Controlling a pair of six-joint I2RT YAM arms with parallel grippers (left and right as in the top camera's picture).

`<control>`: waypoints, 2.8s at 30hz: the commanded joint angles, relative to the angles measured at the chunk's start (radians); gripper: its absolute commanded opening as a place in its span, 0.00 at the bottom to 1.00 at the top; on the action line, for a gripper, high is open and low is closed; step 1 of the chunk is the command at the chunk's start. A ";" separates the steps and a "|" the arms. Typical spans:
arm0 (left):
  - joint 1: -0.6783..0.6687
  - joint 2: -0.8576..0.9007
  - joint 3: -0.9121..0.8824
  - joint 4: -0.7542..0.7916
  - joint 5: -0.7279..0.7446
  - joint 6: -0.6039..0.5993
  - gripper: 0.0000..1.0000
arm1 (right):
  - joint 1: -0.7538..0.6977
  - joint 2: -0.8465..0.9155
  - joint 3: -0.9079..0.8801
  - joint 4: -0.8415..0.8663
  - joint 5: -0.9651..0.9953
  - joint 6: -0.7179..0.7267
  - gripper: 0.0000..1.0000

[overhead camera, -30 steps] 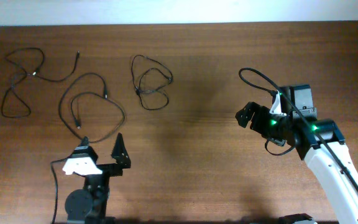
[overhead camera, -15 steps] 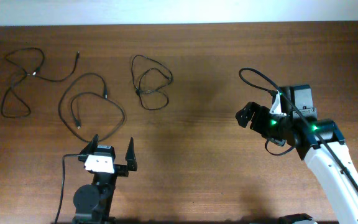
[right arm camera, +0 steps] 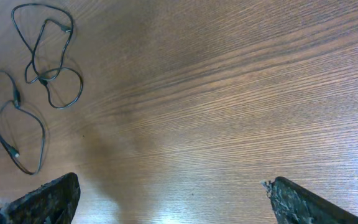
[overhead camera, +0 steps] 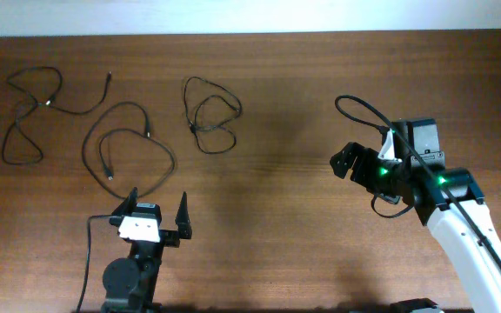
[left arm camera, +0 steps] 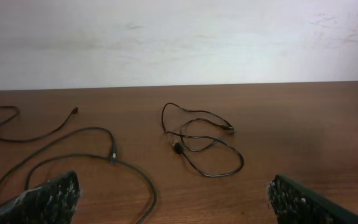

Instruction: Untangle cables

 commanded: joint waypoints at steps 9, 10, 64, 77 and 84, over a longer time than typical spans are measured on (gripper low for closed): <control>0.003 -0.005 -0.008 0.003 0.015 0.015 0.99 | 0.048 -0.291 -0.234 0.191 0.240 -0.165 0.98; 0.002 -0.005 -0.008 0.003 0.015 0.015 0.99 | 0.048 -0.385 -0.325 0.256 0.245 -0.165 0.98; 0.003 -0.005 -0.008 0.003 0.015 0.015 0.99 | -0.068 -1.239 -0.967 0.693 0.334 -0.684 0.98; 0.003 -0.005 -0.008 0.003 0.015 0.015 0.99 | -0.068 -1.239 -0.967 0.699 0.386 -0.678 0.98; 0.002 -0.005 -0.008 0.003 0.015 0.015 0.99 | -0.068 -1.239 -0.967 0.699 0.391 -0.556 0.98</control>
